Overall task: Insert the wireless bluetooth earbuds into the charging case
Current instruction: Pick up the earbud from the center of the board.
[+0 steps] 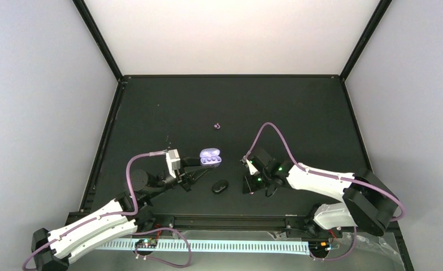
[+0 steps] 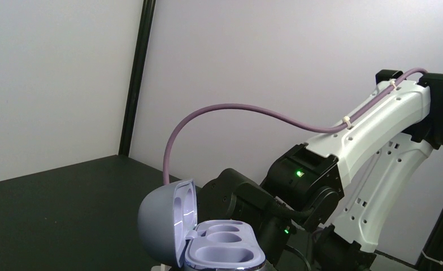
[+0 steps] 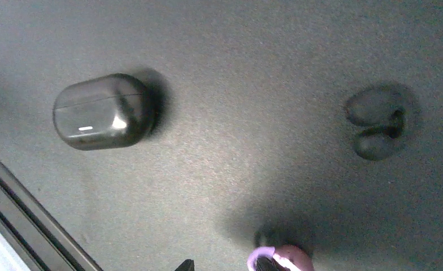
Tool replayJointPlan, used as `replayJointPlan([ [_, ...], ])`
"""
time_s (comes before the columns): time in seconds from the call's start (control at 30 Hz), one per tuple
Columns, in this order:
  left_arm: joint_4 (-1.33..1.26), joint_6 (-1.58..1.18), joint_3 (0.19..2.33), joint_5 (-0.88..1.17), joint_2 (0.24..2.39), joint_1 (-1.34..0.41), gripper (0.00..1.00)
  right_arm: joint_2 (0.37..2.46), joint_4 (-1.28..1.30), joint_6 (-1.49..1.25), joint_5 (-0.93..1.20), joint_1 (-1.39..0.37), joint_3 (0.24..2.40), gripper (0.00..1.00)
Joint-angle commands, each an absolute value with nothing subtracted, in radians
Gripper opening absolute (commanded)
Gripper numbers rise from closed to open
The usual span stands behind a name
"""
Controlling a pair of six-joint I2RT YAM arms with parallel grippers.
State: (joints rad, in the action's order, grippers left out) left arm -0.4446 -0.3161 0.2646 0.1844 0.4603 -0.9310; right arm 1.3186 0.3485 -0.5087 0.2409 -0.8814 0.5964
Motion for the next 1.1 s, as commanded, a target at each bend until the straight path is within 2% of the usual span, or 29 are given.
replayJointPlan([
  [0.0, -0.451, -0.304, 0.265, 0.198, 0.466, -0.934, 0.02, 1.309, 0.355, -0.523, 0.193, -0.892, 0.577, 0.28],
  [0.27, -0.454, -0.308, 0.261, 0.201, 0.47, -0.934, 0.01, 1.322, 0.371, -0.524, 0.16, -0.908, 0.565, 0.29],
  [0.5, -0.466, -0.31, 0.258, 0.2, 0.481, -0.934, 0.02, 1.326, 0.433, -0.534, 0.051, -0.942, 0.563, 0.28],
  [0.7, -0.471, -0.31, 0.257, 0.21, 0.479, -0.934, 0.02, 1.156, 0.42, -0.566, 0.043, -0.964, 0.575, 0.31],
  [0.87, -0.48, -0.312, 0.256, 0.216, 0.48, -0.934, 0.02, 1.11, 0.474, -0.596, -0.012, -0.963, 0.615, 0.32],
  [1.07, -0.469, -0.315, 0.252, 0.222, 0.465, -0.934, 0.01, 1.175, 0.547, -0.562, -0.069, -0.953, 0.623, 0.27],
])
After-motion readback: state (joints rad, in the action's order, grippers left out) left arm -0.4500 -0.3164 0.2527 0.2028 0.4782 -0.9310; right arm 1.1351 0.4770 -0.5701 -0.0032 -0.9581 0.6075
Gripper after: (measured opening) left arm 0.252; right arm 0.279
